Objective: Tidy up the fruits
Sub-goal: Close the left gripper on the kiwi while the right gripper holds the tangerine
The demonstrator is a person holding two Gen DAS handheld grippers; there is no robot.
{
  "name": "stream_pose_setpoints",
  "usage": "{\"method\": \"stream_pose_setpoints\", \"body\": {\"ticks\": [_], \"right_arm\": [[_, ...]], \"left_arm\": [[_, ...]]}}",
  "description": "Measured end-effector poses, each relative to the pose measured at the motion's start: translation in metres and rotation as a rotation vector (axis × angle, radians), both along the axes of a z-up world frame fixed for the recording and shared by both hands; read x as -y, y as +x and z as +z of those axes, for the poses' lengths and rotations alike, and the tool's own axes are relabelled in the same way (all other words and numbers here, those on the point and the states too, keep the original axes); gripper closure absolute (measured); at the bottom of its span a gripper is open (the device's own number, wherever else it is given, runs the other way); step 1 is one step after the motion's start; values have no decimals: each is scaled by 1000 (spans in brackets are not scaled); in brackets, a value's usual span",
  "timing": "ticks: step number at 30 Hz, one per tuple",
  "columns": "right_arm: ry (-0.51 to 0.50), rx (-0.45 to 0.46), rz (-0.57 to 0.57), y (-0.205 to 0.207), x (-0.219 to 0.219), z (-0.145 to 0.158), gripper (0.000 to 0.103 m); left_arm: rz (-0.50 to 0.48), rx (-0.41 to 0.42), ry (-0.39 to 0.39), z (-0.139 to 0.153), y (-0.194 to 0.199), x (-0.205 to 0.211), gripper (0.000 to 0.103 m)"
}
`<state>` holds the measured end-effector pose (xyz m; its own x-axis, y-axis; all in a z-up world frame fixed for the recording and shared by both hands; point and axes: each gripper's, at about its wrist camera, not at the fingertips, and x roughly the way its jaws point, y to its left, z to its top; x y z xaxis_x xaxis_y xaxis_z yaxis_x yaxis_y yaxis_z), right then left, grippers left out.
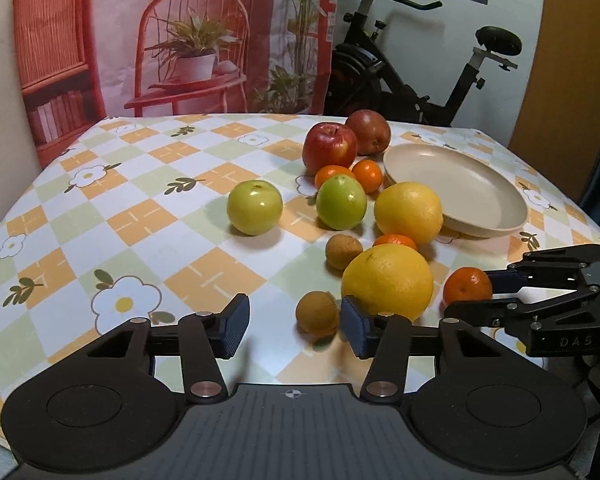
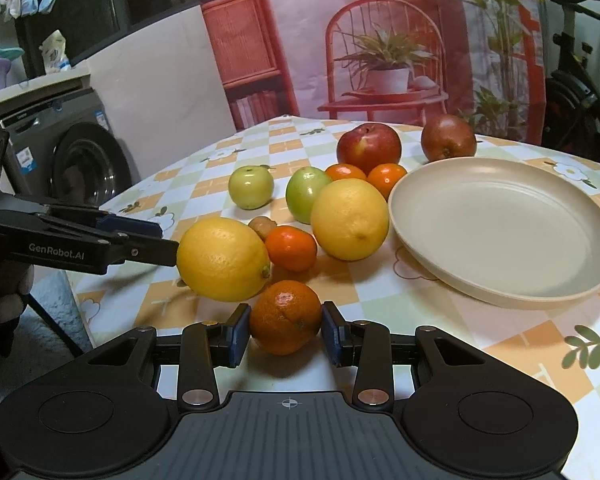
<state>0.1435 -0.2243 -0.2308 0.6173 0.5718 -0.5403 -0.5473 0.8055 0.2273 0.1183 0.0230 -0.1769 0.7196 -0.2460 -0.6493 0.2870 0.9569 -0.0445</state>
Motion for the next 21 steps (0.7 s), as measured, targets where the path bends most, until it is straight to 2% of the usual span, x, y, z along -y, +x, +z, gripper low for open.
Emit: {"method": "stream_pose_setpoints", "body": {"ticks": [3, 6, 13, 18, 21], "right_arm": [[2, -2, -2, 0, 0, 0, 68], [2, -3, -4, 0, 0, 0, 68], [4, -7, -5, 1, 0, -1, 68], [4, -7, -5, 1, 0, -1, 68], [4, -7, -5, 1, 0, -1, 68]], "left_arm": [[-16, 8, 8, -3, 1, 3, 50], [-25, -10, 7, -8, 4, 4, 65], [-33, -6, -19, -9, 8, 2, 65], [-63, -23, 6, -16, 13, 6, 65], [-74, -18, 9, -18, 14, 7, 76]]}}
